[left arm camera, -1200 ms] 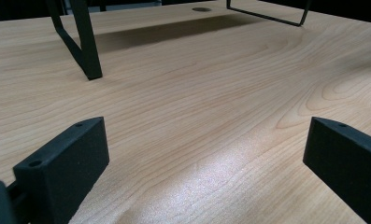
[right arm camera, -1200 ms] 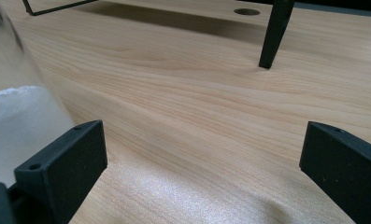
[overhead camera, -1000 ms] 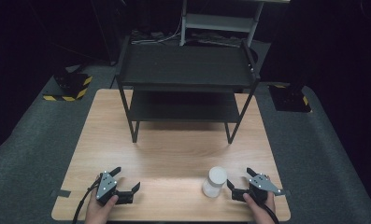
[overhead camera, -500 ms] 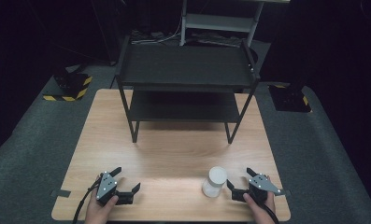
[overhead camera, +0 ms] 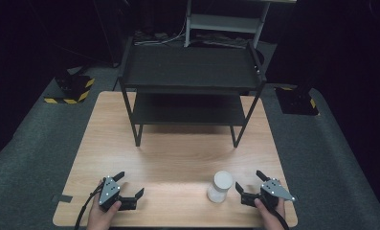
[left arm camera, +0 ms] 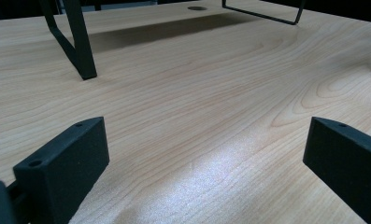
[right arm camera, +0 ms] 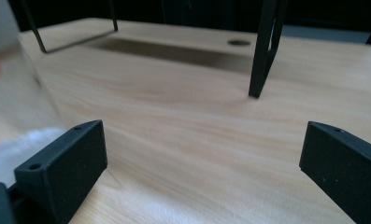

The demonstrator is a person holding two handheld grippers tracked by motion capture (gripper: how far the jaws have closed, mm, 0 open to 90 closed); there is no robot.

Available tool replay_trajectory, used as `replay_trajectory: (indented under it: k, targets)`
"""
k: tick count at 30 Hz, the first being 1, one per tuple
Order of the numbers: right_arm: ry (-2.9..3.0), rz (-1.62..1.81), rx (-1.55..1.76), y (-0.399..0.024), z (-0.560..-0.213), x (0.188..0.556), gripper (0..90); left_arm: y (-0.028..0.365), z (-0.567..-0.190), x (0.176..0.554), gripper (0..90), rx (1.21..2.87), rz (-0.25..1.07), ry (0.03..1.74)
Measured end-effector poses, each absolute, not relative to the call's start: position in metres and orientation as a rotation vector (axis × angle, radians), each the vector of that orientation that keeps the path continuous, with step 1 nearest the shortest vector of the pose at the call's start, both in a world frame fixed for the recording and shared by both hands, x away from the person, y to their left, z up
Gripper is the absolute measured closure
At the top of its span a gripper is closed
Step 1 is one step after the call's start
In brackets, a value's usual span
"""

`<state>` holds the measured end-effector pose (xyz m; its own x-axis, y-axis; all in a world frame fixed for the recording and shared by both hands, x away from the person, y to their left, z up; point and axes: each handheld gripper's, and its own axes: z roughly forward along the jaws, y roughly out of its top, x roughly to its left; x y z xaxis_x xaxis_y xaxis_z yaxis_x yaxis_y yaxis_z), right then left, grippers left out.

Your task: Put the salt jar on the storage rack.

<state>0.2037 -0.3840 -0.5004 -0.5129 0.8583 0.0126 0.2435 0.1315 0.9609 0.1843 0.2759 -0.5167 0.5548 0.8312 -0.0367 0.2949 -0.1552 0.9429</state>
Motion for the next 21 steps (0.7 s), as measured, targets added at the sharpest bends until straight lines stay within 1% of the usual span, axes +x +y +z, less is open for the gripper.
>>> replay_trajectory:
  k: [13,21]
  targets:
    - [1.759,1.458,1.010,-0.393,-0.481,0.173,0.7,0.276,-0.517,0.184,0.5,1.716,0.619,0.944]
    - [1.771,1.524,0.955,-0.392,-0.474,0.159,0.7,0.277,-0.517,0.185,0.4,1.717,0.616,0.942]
